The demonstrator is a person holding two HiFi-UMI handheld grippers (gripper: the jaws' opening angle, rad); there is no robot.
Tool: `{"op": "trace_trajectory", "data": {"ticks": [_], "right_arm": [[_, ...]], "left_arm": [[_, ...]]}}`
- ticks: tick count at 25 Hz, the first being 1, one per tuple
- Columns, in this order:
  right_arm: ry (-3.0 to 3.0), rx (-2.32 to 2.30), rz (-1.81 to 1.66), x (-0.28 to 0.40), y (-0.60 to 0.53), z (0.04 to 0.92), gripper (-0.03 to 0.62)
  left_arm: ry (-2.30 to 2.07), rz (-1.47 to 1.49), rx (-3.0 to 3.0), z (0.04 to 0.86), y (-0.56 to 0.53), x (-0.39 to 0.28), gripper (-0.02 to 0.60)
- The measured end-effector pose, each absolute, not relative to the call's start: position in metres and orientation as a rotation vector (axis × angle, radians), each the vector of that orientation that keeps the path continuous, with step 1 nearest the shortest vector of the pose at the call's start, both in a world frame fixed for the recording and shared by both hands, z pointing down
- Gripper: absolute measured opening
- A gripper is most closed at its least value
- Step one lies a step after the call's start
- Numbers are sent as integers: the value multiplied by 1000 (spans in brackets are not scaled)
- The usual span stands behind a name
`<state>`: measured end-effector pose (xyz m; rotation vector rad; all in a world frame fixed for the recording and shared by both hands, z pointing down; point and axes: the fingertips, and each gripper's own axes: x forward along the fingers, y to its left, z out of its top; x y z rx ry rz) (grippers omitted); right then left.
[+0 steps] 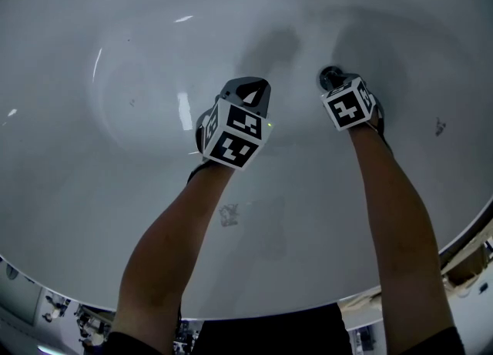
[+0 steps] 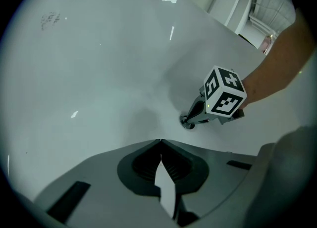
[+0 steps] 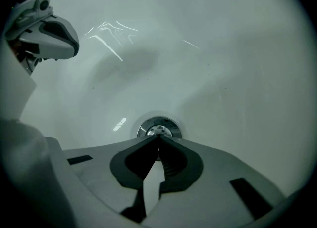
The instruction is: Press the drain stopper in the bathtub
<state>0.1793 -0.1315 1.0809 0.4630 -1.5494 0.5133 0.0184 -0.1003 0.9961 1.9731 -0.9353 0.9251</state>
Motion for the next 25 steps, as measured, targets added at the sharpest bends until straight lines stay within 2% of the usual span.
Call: {"op": "trace_trajectory", "data": {"ticks": [6,9,14,22,25], "right_arm": [[-1602,559,631,180,-133,1077,18],[-1643,575,581,178,-138,1058,14],[-1669,624,627,183,-129,1019,14],[-1759,609,679,172,-101,876,15],[-1779,770,856,183,-85,800,14]], "left_arm": [[-943,961,1982,992,-92,11,17],[-941,990,1980,983,-81,6,17],[-1001,928,1944,937,-81,5,17],[-1073,793,1912,796,-70,8,17],[-1072,733,1880,733,-49,13,16]]}}
